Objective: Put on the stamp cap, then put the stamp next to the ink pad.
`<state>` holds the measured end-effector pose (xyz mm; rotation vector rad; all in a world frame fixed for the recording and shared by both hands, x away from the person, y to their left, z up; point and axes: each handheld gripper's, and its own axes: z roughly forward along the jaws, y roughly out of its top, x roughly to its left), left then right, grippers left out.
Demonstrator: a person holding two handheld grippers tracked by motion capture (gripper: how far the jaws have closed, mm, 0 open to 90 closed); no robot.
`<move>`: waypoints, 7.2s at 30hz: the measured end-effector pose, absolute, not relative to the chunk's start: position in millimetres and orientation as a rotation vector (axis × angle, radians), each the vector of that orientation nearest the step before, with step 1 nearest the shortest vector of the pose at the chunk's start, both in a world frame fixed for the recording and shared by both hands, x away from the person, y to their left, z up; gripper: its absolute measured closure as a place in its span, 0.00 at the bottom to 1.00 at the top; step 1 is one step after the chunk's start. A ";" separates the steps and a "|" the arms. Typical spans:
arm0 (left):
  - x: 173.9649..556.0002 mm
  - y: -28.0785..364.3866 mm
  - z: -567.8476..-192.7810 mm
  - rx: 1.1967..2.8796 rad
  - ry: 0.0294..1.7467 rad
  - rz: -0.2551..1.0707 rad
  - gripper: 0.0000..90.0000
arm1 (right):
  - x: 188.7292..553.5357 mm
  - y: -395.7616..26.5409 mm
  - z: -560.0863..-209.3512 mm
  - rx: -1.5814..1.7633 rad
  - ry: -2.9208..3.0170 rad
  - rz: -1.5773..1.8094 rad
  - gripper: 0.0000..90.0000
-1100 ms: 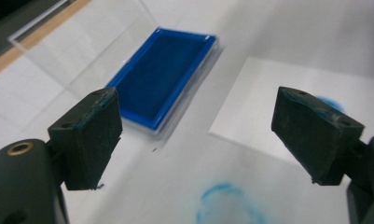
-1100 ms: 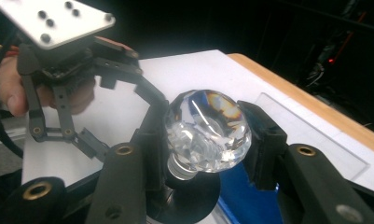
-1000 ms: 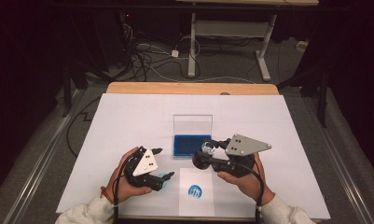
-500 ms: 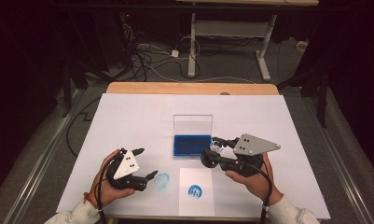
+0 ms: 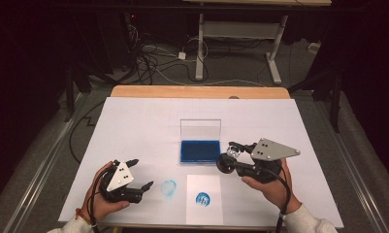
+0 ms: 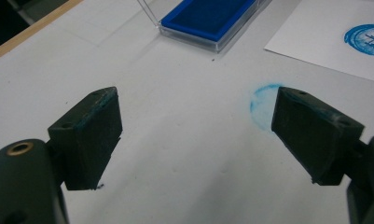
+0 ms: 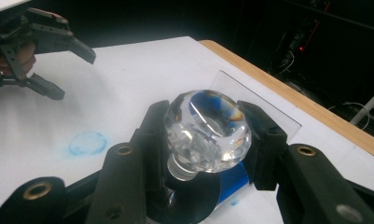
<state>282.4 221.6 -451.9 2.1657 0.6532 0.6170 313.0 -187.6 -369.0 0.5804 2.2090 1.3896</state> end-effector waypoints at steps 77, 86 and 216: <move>279.5 221.3 -463.4 2.193 0.709 0.565 0.20 | 409.5 -186.4 -433.7 0.864 2.304 0.951 0.64; 280.1 220.9 -463.8 2.198 0.706 0.564 0.20 | 410.2 -188.3 -438.8 0.878 2.303 0.934 0.64; 282.3 218.8 -465.4 2.226 0.715 0.534 0.19 | 305.8 -227.3 -385.2 0.697 2.009 1.101 0.20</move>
